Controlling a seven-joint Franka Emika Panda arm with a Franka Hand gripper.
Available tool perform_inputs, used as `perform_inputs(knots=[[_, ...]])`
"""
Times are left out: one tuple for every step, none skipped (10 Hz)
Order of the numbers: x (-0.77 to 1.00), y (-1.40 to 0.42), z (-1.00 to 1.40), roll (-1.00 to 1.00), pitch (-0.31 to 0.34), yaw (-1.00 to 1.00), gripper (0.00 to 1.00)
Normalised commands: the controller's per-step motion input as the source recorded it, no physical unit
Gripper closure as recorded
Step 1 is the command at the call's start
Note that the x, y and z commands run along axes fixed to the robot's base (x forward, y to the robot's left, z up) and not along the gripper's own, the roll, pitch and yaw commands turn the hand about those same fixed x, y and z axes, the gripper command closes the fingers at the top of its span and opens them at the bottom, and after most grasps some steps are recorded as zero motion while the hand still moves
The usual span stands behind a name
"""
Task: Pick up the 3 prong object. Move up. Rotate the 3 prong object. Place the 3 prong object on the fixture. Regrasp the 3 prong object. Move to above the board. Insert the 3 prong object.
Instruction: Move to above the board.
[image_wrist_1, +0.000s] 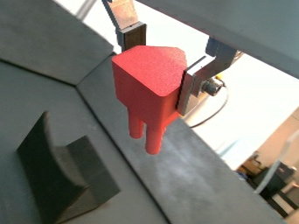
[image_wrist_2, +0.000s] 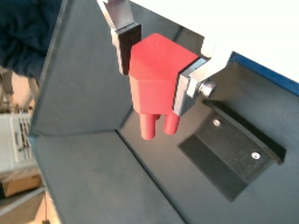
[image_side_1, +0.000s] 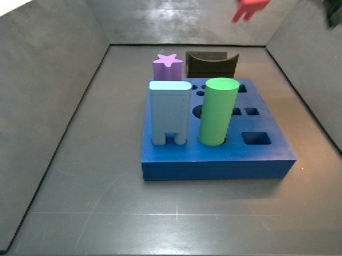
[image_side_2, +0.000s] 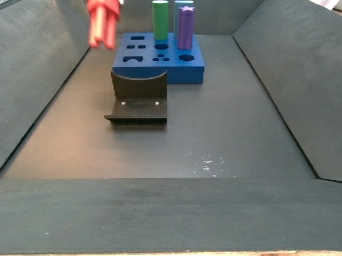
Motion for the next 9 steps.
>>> perform_inputs(knots=[[0.19, -0.13, 0.58, 0.11, 0.224, -0.12, 1.00], [0.12, -0.08, 0.28, 0.10, 0.264, -0.04, 1.00], [0.09, -0.05, 0.09, 0.09, 0.287, 0.02, 1.00], [0.09, -0.04, 0.04, 0.09, 0.291, 0.06, 1.00], [0.09, -0.05, 0.04, 0.08, 0.284, 0.14, 1.00], [0.09, -0.05, 0.03, 0.08, 0.280, 0.17, 1.00], [0.10, -0.05, 0.02, 0.07, 0.270, 0.21, 1.00], [0.11, -0.06, 0.02, 0.07, 0.260, 0.23, 1.00], [0.11, -0.06, 0.02, 0.07, 0.244, 0.25, 1.00]])
